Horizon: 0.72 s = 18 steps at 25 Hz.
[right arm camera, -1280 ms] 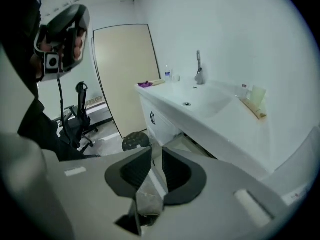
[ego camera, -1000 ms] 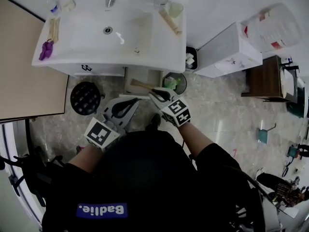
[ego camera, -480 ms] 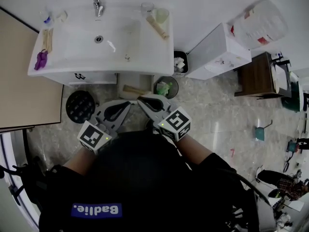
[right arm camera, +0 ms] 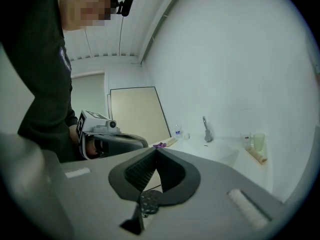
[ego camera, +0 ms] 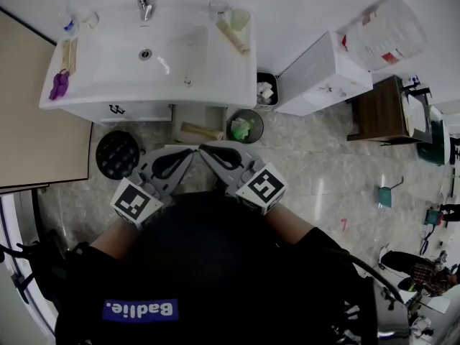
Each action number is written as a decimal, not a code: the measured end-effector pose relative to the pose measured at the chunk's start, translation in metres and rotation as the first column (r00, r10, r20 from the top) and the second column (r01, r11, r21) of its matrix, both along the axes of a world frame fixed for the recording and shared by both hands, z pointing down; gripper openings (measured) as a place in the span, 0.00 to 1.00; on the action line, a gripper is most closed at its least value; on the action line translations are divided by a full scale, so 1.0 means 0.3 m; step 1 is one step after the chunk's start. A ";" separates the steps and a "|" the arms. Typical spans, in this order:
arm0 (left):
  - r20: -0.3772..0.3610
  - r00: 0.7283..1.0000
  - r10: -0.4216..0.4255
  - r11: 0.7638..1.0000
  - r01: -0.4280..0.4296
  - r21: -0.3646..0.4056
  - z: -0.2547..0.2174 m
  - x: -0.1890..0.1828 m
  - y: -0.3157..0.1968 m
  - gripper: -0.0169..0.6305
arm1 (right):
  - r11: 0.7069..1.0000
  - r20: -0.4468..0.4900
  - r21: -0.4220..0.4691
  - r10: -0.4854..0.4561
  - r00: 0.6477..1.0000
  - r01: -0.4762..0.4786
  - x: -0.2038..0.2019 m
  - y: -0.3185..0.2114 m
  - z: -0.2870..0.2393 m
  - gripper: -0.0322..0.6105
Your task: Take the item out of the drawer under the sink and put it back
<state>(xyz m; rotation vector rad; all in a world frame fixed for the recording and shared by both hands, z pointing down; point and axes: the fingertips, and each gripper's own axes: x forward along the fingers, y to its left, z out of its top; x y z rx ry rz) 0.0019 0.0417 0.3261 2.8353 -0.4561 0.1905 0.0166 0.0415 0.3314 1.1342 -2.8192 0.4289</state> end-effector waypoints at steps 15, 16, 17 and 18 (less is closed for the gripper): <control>-0.017 1.000 -0.018 1.000 0.018 -0.005 0.006 -0.014 0.010 0.03 | 1.000 0.004 -0.013 0.005 1.000 -0.005 -0.004 0.009 0.021 0.05; -0.020 1.000 -0.021 1.000 0.021 -0.007 0.007 -0.015 0.010 0.03 | 1.000 0.002 -0.014 0.005 1.000 -0.005 -0.004 0.010 0.022 0.05; -0.015 1.000 -0.018 1.000 0.018 -0.004 0.006 -0.015 0.010 0.03 | 1.000 0.002 -0.016 0.004 1.000 -0.004 -0.003 0.011 0.024 0.05; -0.007 1.000 -0.012 1.000 0.012 0.001 0.002 -0.014 0.011 0.03 | 1.000 0.002 -0.017 0.004 1.000 -0.004 -0.002 0.012 0.026 0.05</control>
